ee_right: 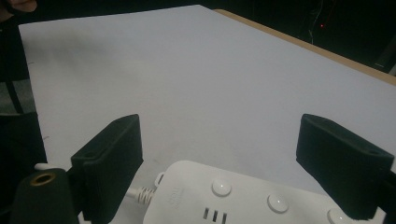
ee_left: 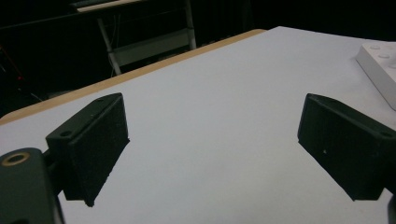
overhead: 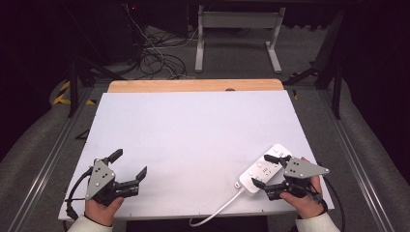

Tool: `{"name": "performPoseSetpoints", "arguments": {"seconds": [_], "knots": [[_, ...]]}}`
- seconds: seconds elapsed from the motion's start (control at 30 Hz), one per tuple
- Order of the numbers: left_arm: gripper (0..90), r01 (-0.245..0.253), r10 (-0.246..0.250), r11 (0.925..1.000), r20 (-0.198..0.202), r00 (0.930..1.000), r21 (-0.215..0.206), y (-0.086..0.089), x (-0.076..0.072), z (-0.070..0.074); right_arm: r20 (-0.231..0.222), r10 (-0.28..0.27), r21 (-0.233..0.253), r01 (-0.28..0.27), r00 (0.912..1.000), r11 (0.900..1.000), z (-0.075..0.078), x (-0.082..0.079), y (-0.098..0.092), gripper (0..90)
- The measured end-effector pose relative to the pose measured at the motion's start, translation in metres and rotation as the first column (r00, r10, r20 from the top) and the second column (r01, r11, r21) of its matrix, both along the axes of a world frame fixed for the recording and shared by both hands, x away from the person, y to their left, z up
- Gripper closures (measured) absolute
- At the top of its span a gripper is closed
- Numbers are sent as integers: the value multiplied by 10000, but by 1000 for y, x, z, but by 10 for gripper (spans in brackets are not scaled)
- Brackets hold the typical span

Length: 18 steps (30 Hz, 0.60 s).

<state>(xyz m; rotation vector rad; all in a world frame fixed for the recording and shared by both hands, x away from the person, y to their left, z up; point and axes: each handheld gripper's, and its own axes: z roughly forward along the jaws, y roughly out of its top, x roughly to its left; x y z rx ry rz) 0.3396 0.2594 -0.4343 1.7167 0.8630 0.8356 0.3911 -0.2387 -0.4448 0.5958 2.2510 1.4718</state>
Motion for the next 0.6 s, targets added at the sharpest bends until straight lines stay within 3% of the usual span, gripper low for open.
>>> {"name": "performPoseSetpoints", "arguments": {"seconds": [0.6], "knots": [[92,-164,164,9999,56,9998,44,-1,-2,0,82,-30,-230,32,10000,9997,6,-1,2,181]]}}
